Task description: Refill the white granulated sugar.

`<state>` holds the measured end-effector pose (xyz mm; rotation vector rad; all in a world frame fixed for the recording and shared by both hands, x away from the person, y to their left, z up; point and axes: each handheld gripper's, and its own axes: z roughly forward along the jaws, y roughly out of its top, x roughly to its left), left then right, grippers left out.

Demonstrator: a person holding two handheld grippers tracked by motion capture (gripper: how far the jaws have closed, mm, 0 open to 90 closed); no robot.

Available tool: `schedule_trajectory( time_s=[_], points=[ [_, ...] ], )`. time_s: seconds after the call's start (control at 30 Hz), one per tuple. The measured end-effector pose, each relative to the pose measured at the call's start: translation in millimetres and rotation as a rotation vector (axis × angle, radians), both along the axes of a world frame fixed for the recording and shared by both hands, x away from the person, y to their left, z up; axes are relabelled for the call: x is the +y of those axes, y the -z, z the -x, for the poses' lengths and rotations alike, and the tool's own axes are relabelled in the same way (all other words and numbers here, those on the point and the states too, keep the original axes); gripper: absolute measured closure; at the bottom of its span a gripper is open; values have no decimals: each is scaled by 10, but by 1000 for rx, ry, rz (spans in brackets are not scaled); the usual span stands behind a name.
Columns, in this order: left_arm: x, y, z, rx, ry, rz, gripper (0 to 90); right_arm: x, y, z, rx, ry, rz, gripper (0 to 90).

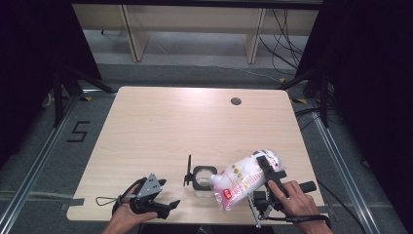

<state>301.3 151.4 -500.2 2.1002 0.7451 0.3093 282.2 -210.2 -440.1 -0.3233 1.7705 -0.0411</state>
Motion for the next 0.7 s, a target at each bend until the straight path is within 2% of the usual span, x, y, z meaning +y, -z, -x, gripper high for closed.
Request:
schedule_trajectory(
  time_s=[0.03,0.1,0.13,0.17,0.2,0.23,0.27,0.3,0.33,0.37,0.4,0.43,0.47,0.53,0.57,0.6,0.63,0.67,0.7],
  points=[
    [3,0,-2,-3,1,-6,154,-3,-8,-1,-1,-1,-6,387],
    [11,-3,-11,-30,17,-21,154,4,-31,10,22,27,29,388],
    [10,-5,-12,-28,15,-21,154,0,-12,1,15,22,22,388],
    [12,-8,-13,-24,17,-23,154,-17,35,-5,3,14,-22,388],
    [4,-3,-8,-23,11,-11,154,-18,23,-12,0,1,-14,388],
    [-7,5,6,-2,-4,5,154,-19,18,-9,3,1,-4,388],
    [-6,5,5,-2,-4,5,154,-23,18,-1,0,7,-18,388],
    [8,-4,-7,-16,9,-17,154,-17,-4,-10,-11,-12,0,388],
    [8,-4,-11,-20,9,-18,154,-28,15,-2,-2,4,-40,388],
    [11,-5,-16,-24,16,-22,154,-25,16,-5,-1,1,-39,388],
    [10,-3,-12,-23,15,-21,154,-13,2,-4,8,5,-7,388],
    [2,3,1,-3,2,-9,154,-12,10,-7,2,0,3,389],
    [-5,6,5,-1,-3,4,154,-13,10,-8,11,3,-2,389],
    [12,-6,-15,-25,15,-22,154,-21,25,0,16,15,-24,389],
    [12,-6,-14,-25,15,-22,154,-19,20,-1,12,11,-19,389],
    [12,-4,-13,-26,16,-21,154,-11,-2,-9,1,-11,9,389],
    [11,-4,-15,-25,15,-22,154,-23,18,2,9,9,-25,389],
    [9,-3,-12,-25,12,-19,154,-26,25,-3,4,0,-34,388],
    [10,-4,-15,-20,16,-17,154,-21,13,4,11,10,-20,388]
  ],
)
